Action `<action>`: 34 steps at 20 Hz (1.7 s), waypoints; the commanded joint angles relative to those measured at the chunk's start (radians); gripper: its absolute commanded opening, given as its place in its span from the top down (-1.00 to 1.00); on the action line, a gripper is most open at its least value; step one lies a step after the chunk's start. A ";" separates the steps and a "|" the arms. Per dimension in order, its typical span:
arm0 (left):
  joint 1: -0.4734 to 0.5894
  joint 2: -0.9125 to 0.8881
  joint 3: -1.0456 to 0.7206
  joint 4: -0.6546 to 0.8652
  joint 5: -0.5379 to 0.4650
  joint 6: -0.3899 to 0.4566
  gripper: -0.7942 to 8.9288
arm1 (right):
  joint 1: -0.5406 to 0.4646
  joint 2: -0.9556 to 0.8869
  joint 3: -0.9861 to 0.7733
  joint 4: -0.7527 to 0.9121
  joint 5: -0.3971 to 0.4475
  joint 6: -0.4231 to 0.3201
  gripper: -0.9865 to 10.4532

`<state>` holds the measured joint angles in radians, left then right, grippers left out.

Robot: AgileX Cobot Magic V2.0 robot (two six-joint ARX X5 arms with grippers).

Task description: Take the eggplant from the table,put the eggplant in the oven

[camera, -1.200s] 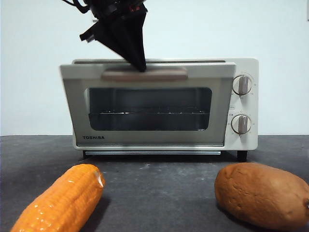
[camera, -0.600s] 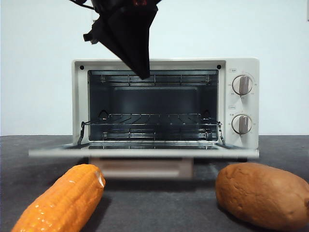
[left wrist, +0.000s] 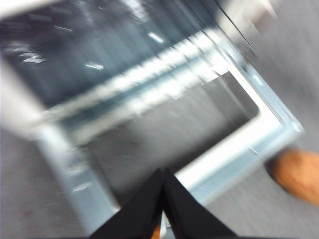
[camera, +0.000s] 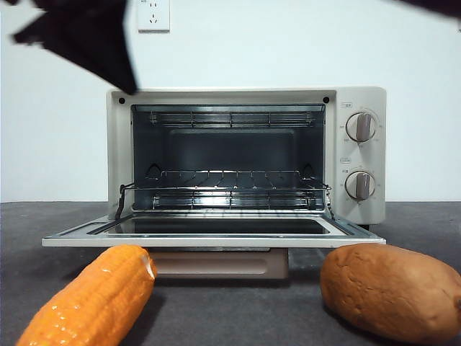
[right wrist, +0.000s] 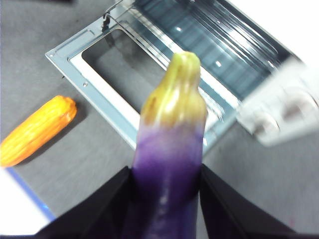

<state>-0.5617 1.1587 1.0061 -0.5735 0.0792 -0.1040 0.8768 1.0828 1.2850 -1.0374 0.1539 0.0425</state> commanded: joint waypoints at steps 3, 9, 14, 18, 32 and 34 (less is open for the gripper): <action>0.198 -0.166 -0.205 0.101 0.108 -0.070 0.83 | 0.011 0.170 0.031 0.146 0.006 -0.150 0.58; 0.483 -0.197 -0.392 0.198 0.365 -0.120 0.83 | 0.011 0.473 0.214 0.167 0.142 -0.287 0.57; 0.565 -0.197 -0.417 0.210 0.439 -0.124 0.82 | 0.013 0.684 0.338 0.184 0.284 -0.445 0.57; 0.565 -0.197 -0.417 0.218 0.472 -0.124 0.82 | 0.018 0.795 0.348 0.289 0.387 -0.586 0.57; 0.565 -0.197 -0.417 0.223 0.531 -0.124 0.82 | 0.009 0.953 0.349 0.587 0.557 -0.706 0.38; 0.565 -0.197 -0.417 0.223 0.531 -0.124 0.82 | 0.011 0.953 0.349 0.585 0.554 -0.692 0.38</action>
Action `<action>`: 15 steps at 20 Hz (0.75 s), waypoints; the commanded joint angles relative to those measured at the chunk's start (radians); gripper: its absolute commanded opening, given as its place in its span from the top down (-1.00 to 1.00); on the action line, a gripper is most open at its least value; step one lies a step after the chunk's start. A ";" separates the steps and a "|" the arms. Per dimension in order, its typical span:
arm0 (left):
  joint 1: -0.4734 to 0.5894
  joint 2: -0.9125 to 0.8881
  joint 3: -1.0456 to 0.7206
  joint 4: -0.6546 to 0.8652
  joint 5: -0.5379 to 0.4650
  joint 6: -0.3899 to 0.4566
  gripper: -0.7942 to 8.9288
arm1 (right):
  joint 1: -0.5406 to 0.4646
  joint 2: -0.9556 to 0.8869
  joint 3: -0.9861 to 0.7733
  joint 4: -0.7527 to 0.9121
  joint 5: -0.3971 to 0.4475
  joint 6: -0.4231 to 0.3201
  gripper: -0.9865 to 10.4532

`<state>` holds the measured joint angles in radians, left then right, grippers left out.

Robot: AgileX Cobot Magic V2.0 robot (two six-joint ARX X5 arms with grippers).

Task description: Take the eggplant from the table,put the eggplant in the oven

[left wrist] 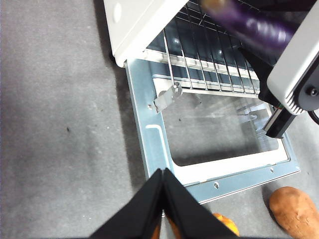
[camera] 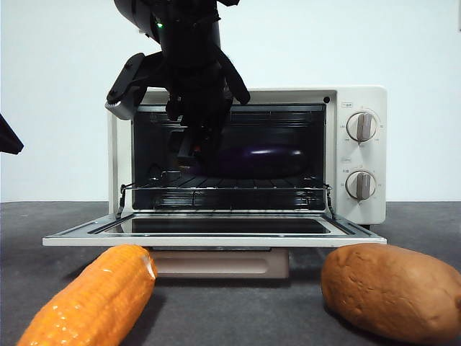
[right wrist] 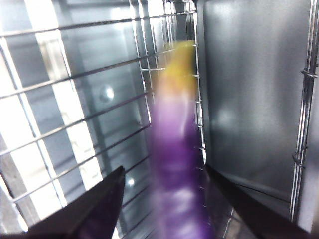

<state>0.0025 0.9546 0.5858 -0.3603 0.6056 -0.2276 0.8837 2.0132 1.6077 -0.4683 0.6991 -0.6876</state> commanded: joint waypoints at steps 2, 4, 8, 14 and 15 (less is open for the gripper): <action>0.001 0.007 0.004 0.010 0.005 0.001 0.82 | 0.011 0.023 0.026 0.016 0.009 0.056 0.38; 0.001 0.007 0.004 0.010 0.005 0.001 0.82 | 0.011 0.023 0.026 0.014 0.009 0.060 0.38; 0.001 0.007 0.004 0.010 0.005 0.002 0.82 | 0.014 0.023 0.026 0.014 0.009 0.061 0.38; 0.001 0.007 0.004 0.010 0.004 0.003 0.82 | 0.013 0.023 0.026 0.012 0.009 0.061 0.38; 0.001 0.007 0.004 0.010 0.004 0.003 0.82 | 0.013 0.023 0.026 0.012 0.010 0.061 0.38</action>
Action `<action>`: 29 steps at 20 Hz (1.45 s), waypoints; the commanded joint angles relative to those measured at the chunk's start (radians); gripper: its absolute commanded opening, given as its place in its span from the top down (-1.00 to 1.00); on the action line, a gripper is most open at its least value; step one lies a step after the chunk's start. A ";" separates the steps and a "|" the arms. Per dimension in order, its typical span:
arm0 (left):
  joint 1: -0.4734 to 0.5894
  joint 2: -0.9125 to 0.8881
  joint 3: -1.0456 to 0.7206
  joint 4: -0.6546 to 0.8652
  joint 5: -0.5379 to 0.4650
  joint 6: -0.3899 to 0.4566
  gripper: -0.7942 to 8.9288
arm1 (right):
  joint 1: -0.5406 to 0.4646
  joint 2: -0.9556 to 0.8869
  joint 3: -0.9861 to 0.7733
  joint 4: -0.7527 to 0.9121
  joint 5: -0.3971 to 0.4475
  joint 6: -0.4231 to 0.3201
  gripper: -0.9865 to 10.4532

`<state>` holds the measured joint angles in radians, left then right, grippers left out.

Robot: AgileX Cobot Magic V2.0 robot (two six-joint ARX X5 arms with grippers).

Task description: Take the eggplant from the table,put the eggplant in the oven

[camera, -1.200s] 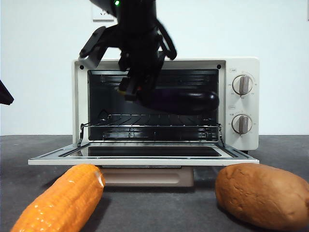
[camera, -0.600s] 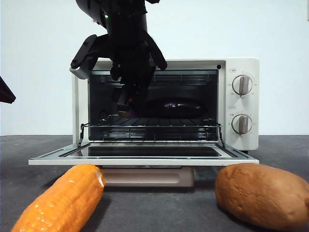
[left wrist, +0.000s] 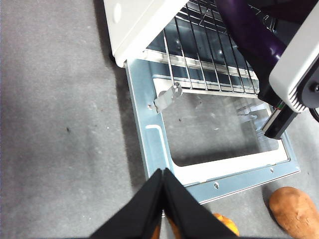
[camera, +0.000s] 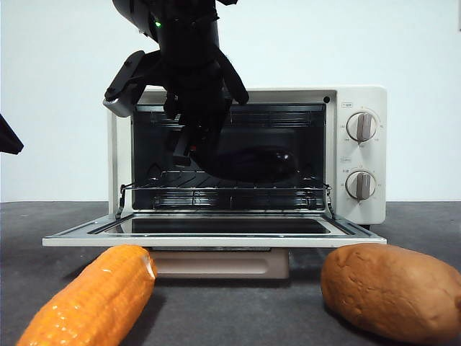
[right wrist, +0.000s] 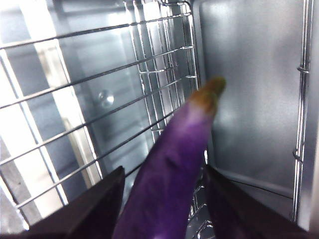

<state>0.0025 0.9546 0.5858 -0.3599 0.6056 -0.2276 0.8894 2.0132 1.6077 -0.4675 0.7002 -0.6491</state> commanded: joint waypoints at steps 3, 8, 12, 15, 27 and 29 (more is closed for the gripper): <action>0.001 0.007 0.004 0.010 0.004 0.003 0.82 | 0.014 0.022 0.026 0.011 0.013 0.021 0.38; 0.001 0.021 0.004 0.018 0.003 0.005 0.82 | 0.052 0.007 0.028 0.009 0.037 0.022 0.38; 0.001 0.064 0.004 0.054 0.000 0.005 0.82 | 0.090 -0.065 0.028 -0.060 0.033 0.072 0.45; 0.001 0.141 0.004 0.057 0.000 0.005 0.82 | 0.122 -0.155 0.028 -0.212 0.021 0.176 0.63; -0.056 0.472 0.004 0.115 0.048 0.006 0.83 | 0.268 -0.579 0.028 -0.617 -0.287 0.398 0.82; -0.063 0.510 0.004 0.128 0.079 0.007 0.83 | 0.278 -0.625 0.028 -0.626 -0.282 0.411 0.82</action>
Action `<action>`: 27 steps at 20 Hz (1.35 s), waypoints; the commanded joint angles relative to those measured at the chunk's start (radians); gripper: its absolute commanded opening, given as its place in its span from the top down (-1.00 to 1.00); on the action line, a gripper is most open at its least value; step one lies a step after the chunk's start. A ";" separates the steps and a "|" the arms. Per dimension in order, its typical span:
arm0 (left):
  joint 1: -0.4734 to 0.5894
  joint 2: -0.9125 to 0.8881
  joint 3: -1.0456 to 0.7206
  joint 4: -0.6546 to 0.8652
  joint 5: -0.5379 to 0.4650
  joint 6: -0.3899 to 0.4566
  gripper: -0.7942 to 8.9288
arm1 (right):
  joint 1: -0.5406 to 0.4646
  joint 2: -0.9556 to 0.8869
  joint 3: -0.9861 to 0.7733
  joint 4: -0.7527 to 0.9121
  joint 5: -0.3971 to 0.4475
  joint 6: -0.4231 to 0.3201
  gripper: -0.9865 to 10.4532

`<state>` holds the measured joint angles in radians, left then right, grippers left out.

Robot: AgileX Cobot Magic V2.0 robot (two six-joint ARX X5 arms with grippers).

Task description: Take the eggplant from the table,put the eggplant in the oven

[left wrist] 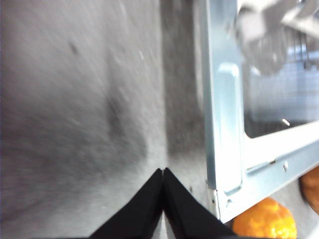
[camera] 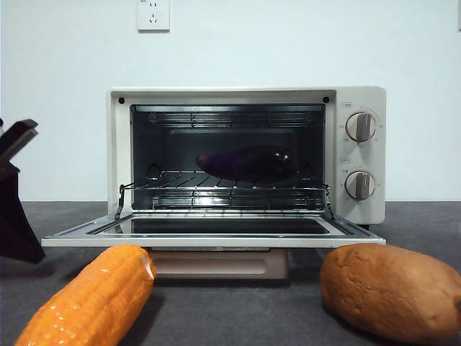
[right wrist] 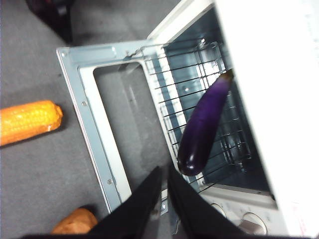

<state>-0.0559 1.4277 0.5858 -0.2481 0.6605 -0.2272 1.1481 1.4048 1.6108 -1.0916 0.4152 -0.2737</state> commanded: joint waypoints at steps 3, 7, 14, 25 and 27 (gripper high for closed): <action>-0.005 0.077 0.004 0.035 0.081 0.010 0.83 | 0.021 -0.064 0.025 -0.014 0.004 0.045 0.82; -0.005 0.123 0.004 0.060 0.175 0.013 0.83 | 0.021 -0.118 0.025 -0.029 0.004 0.066 0.82; -0.003 0.154 0.005 0.074 0.232 0.017 0.83 | 0.021 -0.197 0.025 -0.067 0.004 0.111 0.82; -0.003 0.153 0.069 0.084 0.412 -0.002 0.82 | 0.021 -0.237 0.021 -0.265 -0.043 0.267 0.82; -0.003 0.153 0.100 0.081 0.450 -0.003 0.82 | 0.021 -0.237 0.009 -0.288 -0.084 0.275 0.82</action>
<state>-0.0467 1.5707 0.6483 -0.1867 1.0473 -0.2287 1.1538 1.1587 1.6100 -1.3354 0.3466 -0.0368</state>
